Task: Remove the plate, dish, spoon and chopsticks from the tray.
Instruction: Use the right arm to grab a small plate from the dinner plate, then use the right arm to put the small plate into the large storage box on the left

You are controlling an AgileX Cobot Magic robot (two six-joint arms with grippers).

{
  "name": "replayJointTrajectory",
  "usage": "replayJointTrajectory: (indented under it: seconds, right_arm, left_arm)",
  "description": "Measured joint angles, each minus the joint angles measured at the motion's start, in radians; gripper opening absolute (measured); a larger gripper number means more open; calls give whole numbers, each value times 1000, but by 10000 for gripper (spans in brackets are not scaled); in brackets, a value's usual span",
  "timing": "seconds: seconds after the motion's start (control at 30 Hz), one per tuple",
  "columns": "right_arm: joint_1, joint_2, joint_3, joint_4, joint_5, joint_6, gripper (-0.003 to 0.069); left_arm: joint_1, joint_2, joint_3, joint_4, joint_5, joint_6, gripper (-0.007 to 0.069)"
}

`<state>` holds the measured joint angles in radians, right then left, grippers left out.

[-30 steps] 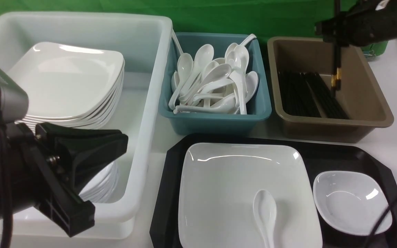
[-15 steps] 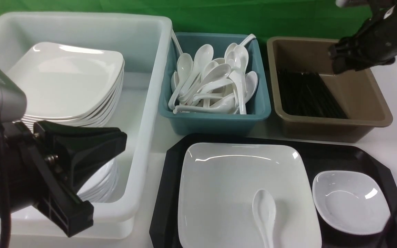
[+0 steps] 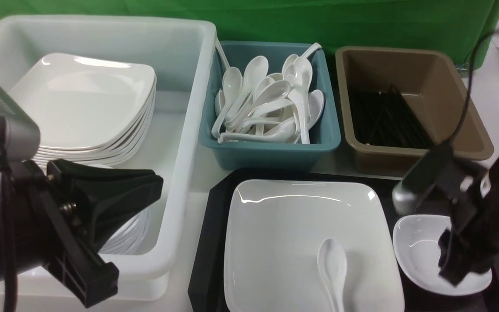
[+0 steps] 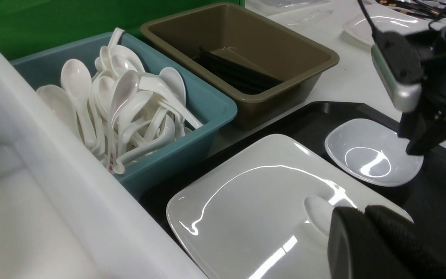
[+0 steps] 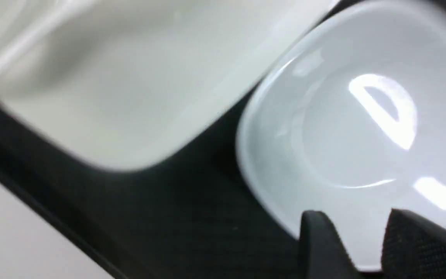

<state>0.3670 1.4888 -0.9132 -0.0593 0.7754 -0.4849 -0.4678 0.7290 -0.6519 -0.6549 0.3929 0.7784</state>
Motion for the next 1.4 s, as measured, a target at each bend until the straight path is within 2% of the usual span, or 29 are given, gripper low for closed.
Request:
replayJointTrajectory:
  seconds: [0.17, 0.23, 0.33, 0.67, 0.77, 0.87, 0.9, 1.07, 1.17, 1.23, 1.3, 1.4]
  right_arm:
    - [5, 28, 99, -3, -136, -2, 358]
    - [5, 54, 119, -4, -178, -6, 438]
    - [5, 78, 122, -4, -238, -10, 495]
    - [5, 157, 120, -4, -335, -117, 513]
    - [5, 157, 120, -3, -337, -126, 472]
    - [5, 157, 119, -4, -338, -130, 316]
    - [6, 155, 118, -5, -331, -130, 284]
    - [9, 137, 97, -22, -267, -108, 255]
    - [37, 83, 54, -26, -140, -46, 175]
    - [77, 18, -2, -18, -28, 28, 81]
    - [138, -56, -90, -8, 69, 131, 63]
    - [234, -130, -254, -9, 116, 210, 63]
  left_arm:
    - [0, 0, 0, 0, 3, 0, 17]
    - [0, 0, 0, 0, 8, 0, 17]
    - [0, 0, 0, 0, 11, 0, 17]
    - [0, 0, 0, 0, 49, 3, 17]
    - [0, 0, 0, 0, 54, 3, 17]
    - [0, 0, 0, 0, 54, 3, 17]
    - [0, 0, 0, 0, 56, 3, 17]
    - [0, -26, 0, 0, 70, 3, 17]
    - [0, -58, 0, 2, 70, 3, 17]
    - [0, -80, 0, 16, 72, 3, 17]
    - [0, -91, 0, 34, 72, -4, 17]
    - [0, -104, -1, 86, 73, -53, 17]
